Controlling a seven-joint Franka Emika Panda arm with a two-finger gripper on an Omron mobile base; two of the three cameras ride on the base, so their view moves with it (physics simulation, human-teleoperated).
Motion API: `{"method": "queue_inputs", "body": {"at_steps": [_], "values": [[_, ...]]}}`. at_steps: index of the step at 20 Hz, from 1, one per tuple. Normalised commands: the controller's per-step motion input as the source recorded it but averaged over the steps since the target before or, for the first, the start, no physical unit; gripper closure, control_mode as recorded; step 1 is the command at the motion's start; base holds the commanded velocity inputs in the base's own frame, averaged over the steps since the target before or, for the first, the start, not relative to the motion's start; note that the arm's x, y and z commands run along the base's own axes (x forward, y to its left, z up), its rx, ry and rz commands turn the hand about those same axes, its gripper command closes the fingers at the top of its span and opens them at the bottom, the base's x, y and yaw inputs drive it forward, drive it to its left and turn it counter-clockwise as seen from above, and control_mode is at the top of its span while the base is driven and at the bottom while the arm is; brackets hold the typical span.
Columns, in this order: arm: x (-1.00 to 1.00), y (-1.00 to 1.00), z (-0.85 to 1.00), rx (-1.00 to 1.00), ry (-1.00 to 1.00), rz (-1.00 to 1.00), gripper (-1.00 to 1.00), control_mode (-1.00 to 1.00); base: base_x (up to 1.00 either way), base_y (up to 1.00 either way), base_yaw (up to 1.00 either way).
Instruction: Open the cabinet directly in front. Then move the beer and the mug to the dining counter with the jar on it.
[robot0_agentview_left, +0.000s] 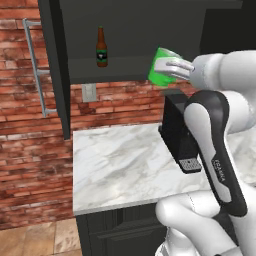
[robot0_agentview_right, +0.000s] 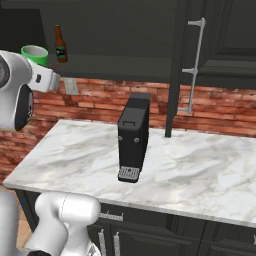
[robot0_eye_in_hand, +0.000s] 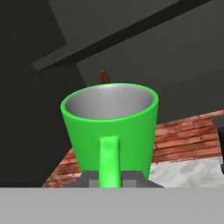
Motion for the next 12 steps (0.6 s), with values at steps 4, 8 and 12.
{"method": "queue_inputs", "body": {"at_steps": [4, 8, 12], "values": [[-0.95, 0.0, -0.71, -0.17, 0.0, 0.03, 1.0, -1.0, 0.0, 0.0, 0.0], [-0.88, -0.04, -0.64, -0.19, 0.0, 0.1, 1.0, -1.0, 0.0, 0.0, 0.0], [-0.44, 0.0, -0.38, -0.17, -0.11, 0.19, 1.0, -1.0, 0.0, 0.0, 0.0]]}}
